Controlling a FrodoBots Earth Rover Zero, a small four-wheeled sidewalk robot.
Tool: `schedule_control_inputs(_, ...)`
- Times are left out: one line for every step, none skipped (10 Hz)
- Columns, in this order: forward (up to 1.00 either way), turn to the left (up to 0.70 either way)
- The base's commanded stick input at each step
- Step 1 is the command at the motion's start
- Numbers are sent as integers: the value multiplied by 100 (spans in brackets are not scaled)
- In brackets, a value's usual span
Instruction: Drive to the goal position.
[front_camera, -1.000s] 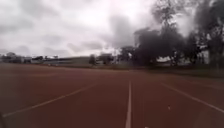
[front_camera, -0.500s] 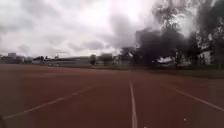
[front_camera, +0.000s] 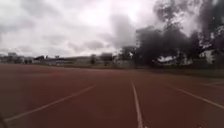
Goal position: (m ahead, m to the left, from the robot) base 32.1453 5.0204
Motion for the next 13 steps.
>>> schedule_control_inputs(67,0)
schedule_control_inputs(67,0)
schedule_control_inputs(67,0)
schedule_control_inputs(67,0)
schedule_control_inputs(67,0)
schedule_control_inputs(67,0)
schedule_control_inputs(67,0)
schedule_control_inputs(67,0)
schedule_control_inputs(67,0)
schedule_control_inputs(67,0)
schedule_control_inputs(67,0)
schedule_control_inputs(67,0)
schedule_control_inputs(67,0)
